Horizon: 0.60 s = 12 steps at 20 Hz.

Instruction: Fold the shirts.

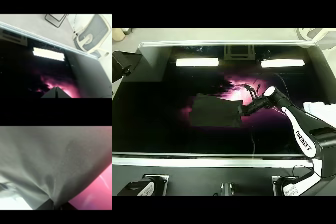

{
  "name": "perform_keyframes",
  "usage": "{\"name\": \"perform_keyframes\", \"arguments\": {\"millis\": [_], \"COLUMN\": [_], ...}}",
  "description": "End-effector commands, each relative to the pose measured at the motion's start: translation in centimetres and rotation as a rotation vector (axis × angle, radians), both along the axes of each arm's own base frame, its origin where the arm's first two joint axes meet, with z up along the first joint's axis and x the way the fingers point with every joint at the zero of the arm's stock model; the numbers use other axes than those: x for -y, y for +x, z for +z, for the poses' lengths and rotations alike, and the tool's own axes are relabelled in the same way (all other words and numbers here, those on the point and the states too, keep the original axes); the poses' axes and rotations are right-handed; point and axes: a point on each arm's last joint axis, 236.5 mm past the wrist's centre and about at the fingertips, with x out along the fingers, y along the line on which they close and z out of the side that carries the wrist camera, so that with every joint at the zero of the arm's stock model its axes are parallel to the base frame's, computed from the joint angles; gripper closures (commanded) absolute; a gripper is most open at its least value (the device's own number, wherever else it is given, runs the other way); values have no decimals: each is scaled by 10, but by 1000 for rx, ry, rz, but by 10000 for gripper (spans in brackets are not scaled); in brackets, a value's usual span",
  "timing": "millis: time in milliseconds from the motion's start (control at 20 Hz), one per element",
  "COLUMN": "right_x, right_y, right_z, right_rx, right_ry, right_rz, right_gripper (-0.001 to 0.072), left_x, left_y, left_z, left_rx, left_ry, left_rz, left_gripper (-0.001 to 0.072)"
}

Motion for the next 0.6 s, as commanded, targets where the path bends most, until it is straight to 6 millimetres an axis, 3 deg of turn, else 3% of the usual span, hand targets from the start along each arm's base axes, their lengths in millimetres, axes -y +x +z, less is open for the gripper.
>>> {"name": "perform_keyframes", "arguments": {"millis": [0, 100, 250, 400, 550], "right_x": [-9, 25, 116, 240, 340], "right_y": [31, 49, 55, 39, 10], "right_z": [61, 120, 191, 218, 237], "right_rx": [175, 219, 273, 302, 323], "right_ry": [160, 193, 160, -59, -200], "right_rz": [35, -10, -99, -273, -441], "right_gripper": [699, 699, 698, 698, 698], "left_x": [1, 1, 1, 1, 1], "left_y": [0, 0, 3, 3, 3], "left_z": [-1, -2, -6, -6, -6], "left_rx": [0, -4, -14, -14, -14], "left_ry": [1, 1, 0, 0, 0], "left_rz": [-2, -3, -3, -3, -4], "left_gripper": [683, 683, 683, 683, 683]}}
